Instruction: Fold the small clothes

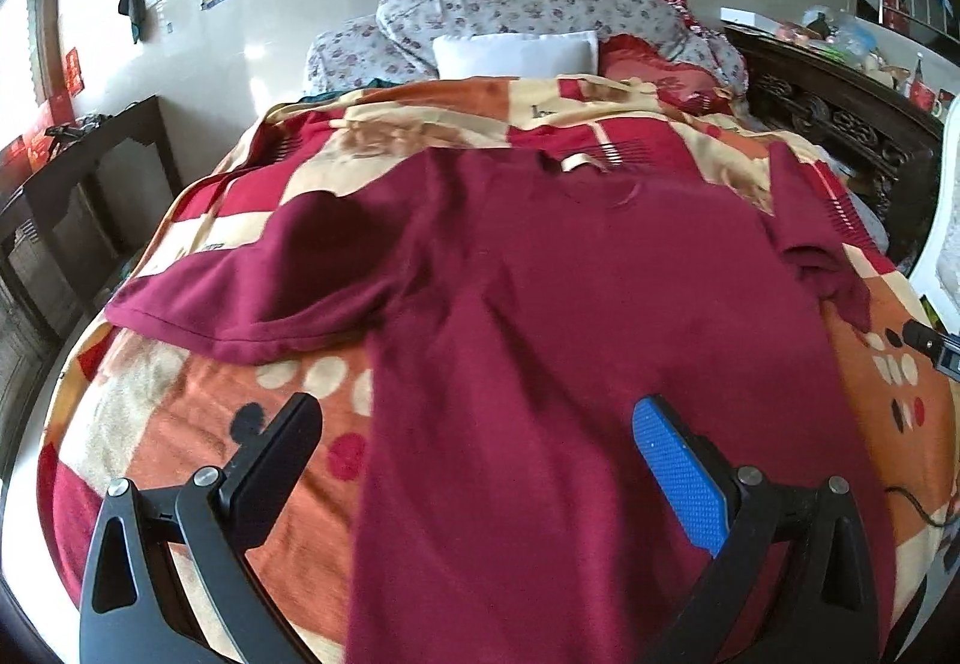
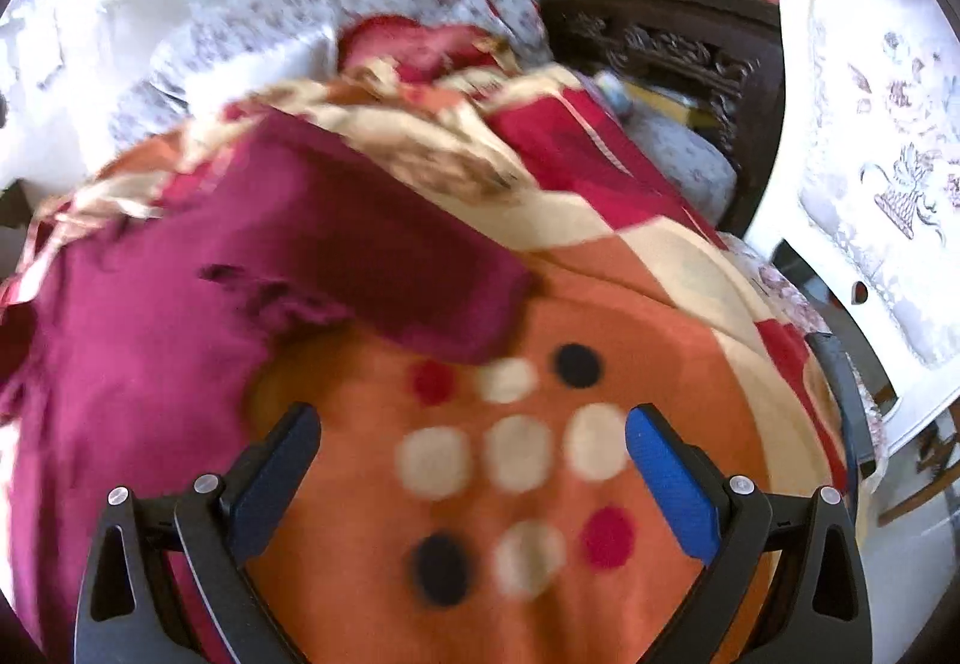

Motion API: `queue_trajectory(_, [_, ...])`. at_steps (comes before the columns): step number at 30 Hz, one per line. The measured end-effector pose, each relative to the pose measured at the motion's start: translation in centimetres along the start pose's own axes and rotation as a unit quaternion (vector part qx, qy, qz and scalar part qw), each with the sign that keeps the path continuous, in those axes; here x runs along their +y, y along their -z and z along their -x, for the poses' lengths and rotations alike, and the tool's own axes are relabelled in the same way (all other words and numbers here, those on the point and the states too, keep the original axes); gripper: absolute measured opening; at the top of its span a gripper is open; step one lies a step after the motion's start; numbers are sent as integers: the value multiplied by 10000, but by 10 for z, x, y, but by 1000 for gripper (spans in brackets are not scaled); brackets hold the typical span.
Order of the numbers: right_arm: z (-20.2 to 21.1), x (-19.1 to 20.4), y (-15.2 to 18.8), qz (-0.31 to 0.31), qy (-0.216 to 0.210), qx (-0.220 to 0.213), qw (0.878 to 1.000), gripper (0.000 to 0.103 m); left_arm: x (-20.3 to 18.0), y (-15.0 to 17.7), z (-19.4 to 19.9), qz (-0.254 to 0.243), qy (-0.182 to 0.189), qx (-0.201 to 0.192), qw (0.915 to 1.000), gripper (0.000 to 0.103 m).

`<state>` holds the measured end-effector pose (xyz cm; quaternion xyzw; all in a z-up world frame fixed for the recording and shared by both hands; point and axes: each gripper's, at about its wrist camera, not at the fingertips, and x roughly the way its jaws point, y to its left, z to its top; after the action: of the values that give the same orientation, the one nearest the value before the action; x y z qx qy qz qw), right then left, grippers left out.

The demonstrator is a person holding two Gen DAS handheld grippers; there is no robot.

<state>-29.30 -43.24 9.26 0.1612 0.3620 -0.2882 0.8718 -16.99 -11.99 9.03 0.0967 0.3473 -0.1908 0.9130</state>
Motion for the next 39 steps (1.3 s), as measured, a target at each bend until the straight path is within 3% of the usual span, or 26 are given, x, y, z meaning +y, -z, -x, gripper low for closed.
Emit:
queue_trajectory(7, [55,60,6,250,-593,-396,9971,103,-12,1,14,67,230,-119,9996,103])
queue_trajectory(18, [102,116,5,916,-777,-835,9892,103,0,0,35,283,243,-320,9988,103])
queue_trajectory(31, [128,125,-2,1108,-1117,-1028,9822,103,9,2,33,385,235,-250,9987,103])
queue_trajectory(35, [163,121,-21,1593,-1113,-1219,9733,103,8,2,32,400,227,-291,9985,103])
queue_trajectory(39, [201,115,-37,1694,-1326,-1496,9651,103,8,3,31,425,289,-299,9982,103])
